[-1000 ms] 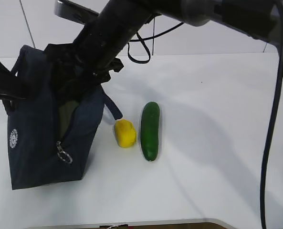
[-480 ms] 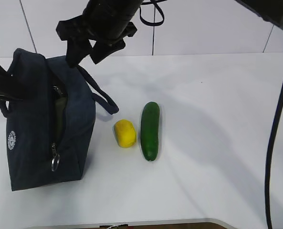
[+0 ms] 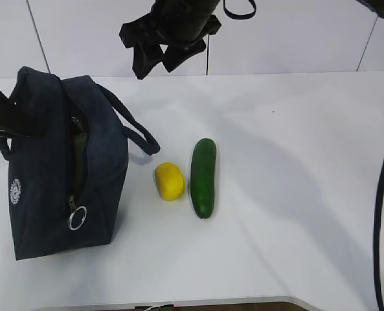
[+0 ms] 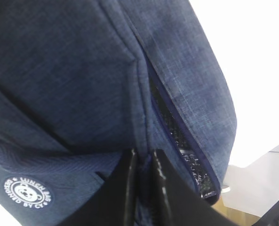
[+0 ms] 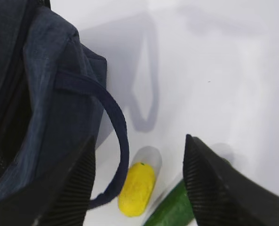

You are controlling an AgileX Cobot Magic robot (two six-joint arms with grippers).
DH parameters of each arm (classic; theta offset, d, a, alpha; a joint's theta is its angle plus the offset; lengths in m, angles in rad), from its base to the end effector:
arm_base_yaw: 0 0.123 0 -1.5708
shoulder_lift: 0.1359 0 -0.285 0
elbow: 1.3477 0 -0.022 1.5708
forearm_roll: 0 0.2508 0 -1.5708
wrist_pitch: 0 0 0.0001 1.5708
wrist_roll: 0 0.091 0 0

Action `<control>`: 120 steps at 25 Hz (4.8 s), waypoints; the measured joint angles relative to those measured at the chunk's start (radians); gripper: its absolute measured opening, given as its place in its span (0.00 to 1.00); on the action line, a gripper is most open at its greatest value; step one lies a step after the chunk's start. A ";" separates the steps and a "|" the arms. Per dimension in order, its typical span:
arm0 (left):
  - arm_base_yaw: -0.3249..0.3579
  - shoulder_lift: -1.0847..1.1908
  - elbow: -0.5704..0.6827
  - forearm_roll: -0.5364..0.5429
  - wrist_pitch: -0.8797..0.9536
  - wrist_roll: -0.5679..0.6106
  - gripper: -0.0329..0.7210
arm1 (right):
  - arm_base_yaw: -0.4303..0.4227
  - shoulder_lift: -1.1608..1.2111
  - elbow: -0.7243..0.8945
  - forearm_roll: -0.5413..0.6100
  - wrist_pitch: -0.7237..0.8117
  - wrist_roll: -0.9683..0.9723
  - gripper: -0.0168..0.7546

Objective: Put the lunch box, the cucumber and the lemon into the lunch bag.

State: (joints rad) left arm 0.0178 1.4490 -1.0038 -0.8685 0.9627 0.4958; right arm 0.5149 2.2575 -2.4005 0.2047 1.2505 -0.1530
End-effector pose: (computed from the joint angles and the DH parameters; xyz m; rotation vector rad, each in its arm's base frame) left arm 0.2793 -0.0521 0.2773 0.0648 2.5683 -0.9250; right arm 0.4223 0.2591 0.3197 -0.8436 2.4697 0.4063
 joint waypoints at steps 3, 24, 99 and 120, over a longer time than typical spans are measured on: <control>0.000 0.000 0.000 0.000 0.000 0.000 0.06 | 0.000 -0.018 0.004 -0.010 0.002 0.009 0.63; 0.000 0.000 0.000 0.002 0.008 0.000 0.06 | -0.030 -0.259 0.407 -0.179 0.002 0.171 0.63; 0.000 0.000 0.000 -0.026 0.023 0.000 0.06 | -0.039 0.047 0.459 -0.260 -0.241 0.638 0.79; 0.000 0.000 0.000 -0.028 0.026 0.000 0.06 | -0.059 0.065 0.459 -0.216 -0.257 0.640 0.78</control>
State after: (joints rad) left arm 0.0178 1.4490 -1.0038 -0.8964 0.9891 0.4958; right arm 0.4557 2.3221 -1.9412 -0.0115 0.9932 0.4873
